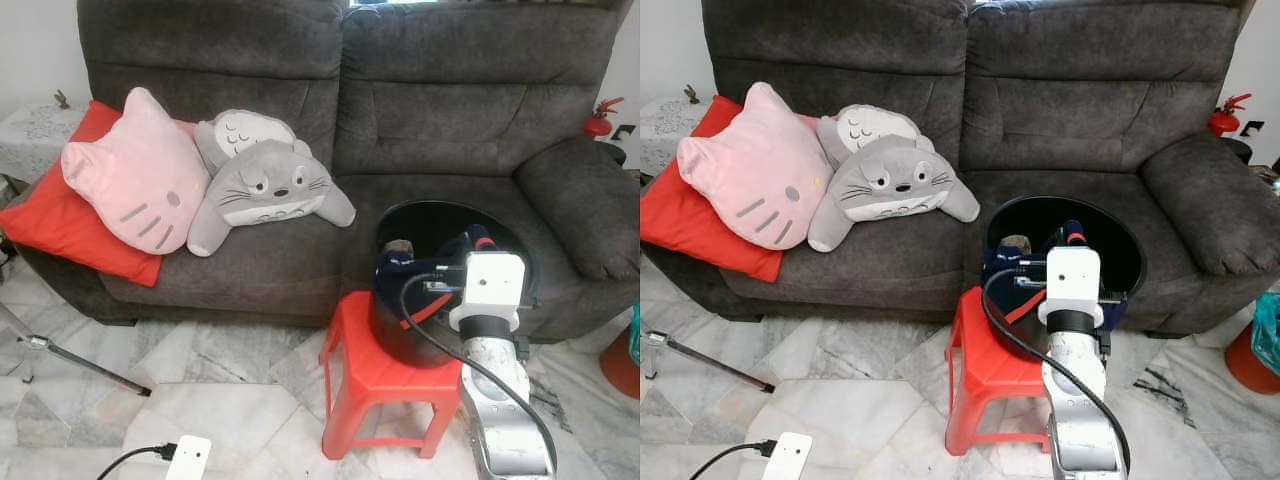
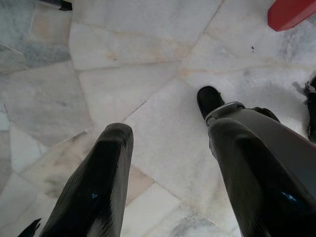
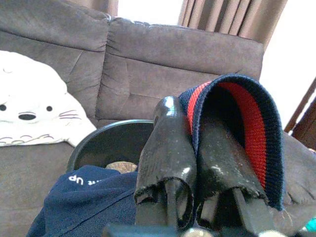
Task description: Hang hanger
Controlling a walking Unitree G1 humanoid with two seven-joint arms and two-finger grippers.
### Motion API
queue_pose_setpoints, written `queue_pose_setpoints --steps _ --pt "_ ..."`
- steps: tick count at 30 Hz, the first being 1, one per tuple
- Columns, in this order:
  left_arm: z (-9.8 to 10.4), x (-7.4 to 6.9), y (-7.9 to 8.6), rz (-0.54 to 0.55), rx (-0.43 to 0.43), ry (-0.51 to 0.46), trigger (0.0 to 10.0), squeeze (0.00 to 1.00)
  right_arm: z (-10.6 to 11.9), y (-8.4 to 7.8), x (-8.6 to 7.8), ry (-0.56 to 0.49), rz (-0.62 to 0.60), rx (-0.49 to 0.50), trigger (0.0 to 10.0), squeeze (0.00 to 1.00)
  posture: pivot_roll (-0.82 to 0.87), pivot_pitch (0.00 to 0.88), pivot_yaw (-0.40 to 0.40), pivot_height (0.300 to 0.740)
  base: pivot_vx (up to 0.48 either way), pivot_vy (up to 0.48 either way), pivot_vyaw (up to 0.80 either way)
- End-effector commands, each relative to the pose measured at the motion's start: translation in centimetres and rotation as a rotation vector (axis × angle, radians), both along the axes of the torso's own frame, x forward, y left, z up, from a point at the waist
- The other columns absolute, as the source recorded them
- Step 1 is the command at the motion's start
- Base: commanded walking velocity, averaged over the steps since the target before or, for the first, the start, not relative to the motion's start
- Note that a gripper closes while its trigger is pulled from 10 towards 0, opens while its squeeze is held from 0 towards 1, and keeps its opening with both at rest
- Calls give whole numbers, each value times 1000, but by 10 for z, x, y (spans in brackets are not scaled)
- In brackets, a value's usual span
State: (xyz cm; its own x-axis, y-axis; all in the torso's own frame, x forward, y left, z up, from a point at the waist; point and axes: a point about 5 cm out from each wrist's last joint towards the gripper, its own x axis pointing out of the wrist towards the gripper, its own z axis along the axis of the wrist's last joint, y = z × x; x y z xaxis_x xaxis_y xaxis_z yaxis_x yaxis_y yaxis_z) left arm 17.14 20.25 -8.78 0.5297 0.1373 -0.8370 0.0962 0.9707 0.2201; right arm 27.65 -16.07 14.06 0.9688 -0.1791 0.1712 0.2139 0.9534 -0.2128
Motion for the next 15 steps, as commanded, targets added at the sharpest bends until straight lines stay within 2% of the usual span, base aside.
queue_pose_setpoints --steps 1,15 --pt "-2 -4 1 4 -4 19 10000 0 2 2 2 2 4 0 10000 0 -115 9 -26 740 -292 0 0" --pt "-1 -3 1 5 -7 17 10000 0 3 1 4 2 6 -2 10000 0 -110 15 -26 740 -310 0 0"
